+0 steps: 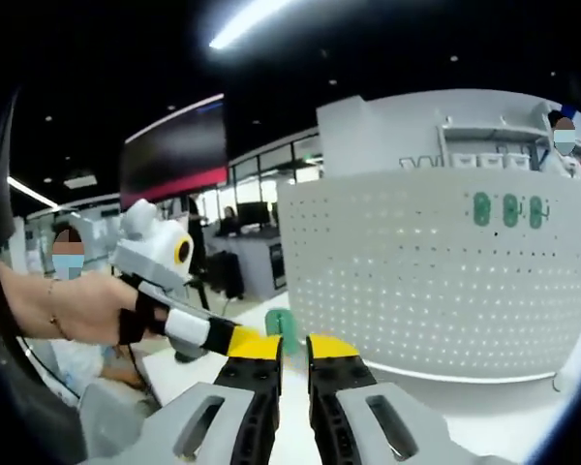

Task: Insert the hook assembly into the mounting plate slot until the hook locks in place.

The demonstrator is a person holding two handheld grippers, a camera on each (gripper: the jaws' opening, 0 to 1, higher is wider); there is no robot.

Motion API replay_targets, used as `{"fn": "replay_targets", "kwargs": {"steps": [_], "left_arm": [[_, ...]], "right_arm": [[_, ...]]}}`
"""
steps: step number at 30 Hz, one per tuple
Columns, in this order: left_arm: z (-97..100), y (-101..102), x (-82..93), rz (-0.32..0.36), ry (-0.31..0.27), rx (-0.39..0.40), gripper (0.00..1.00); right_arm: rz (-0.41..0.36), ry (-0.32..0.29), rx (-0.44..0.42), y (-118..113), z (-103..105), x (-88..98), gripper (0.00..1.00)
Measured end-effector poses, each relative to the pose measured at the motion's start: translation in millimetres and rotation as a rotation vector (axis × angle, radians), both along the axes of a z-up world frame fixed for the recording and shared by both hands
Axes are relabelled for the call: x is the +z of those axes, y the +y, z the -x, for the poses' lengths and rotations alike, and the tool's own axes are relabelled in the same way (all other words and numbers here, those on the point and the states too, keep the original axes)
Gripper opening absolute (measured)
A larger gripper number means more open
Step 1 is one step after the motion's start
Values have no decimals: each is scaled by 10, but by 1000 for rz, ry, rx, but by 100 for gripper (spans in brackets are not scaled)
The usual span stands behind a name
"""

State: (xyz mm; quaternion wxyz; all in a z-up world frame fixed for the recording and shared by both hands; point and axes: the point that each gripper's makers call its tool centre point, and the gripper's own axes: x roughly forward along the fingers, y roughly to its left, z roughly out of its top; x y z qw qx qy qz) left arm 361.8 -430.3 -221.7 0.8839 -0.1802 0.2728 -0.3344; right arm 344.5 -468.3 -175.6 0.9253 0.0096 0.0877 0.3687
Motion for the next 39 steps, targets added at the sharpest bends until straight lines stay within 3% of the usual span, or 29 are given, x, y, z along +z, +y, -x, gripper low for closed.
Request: {"fn": "replay_targets", "kwargs": {"steps": [6,16,39], "left_arm": [[-36,102,-7,-57,-24,15,1],[0,-30,59,-173,-103,-37,1],[82,-204,130,-188,-147,-91,1]], "right_arm": [[73,7,31,10,72,-96,6],[20,69,46,189,22,-72,10],[-1,101,15,150,-125,-88,4]]}}
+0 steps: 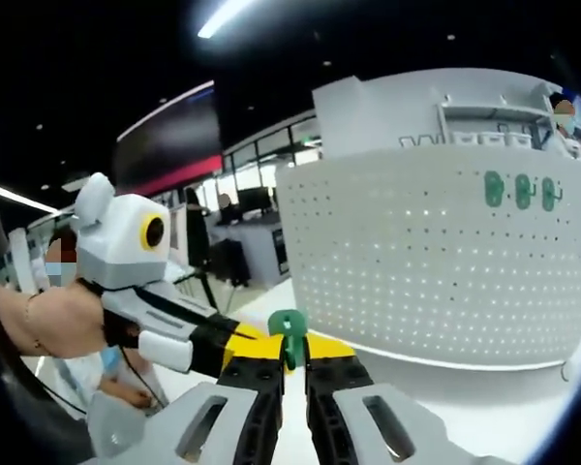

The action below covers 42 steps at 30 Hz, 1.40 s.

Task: Insert the hook assembly into the mounting plate slot until the hook locks in place.

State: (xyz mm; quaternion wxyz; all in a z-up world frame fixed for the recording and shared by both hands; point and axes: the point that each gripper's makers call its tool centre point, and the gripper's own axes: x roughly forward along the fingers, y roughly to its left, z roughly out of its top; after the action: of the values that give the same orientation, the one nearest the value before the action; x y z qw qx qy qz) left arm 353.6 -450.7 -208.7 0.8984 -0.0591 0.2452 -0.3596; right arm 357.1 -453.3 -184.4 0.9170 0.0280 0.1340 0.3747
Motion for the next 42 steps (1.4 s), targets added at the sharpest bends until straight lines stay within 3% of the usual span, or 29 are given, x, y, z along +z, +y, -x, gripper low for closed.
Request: {"fn": "replay_targets", "kwargs": {"steps": [11,12,14,26,28,31,35,42], "left_arm": [[15,-1,-4,7,1,0,1],[16,-4,3,8,-5,-5,1],[19,-18,28,-35,-74,-58,1],[44,-37,59,-3,-104,-102,4],[48,-49,68,11,-95,-98,11],[35,-47,27,-7,-79,-81,31],[50,-48,5,-14,-75,-89,42],[64,-66,10,1,-77,-91,74]], "right_arm": [[-47,49,-6,-5,12,-18,1],[-45,41,-6,-7,15,-12,0],[-41,29,-7,-18,24,3,0],[-58,41,-6,-21,41,43,0],[-62,39,-6,-17,41,57,0],[-50,16,-4,-18,31,86,0],[-35,2,6,-24,25,94,0],[-29,2,6,-44,6,99,0]]}}
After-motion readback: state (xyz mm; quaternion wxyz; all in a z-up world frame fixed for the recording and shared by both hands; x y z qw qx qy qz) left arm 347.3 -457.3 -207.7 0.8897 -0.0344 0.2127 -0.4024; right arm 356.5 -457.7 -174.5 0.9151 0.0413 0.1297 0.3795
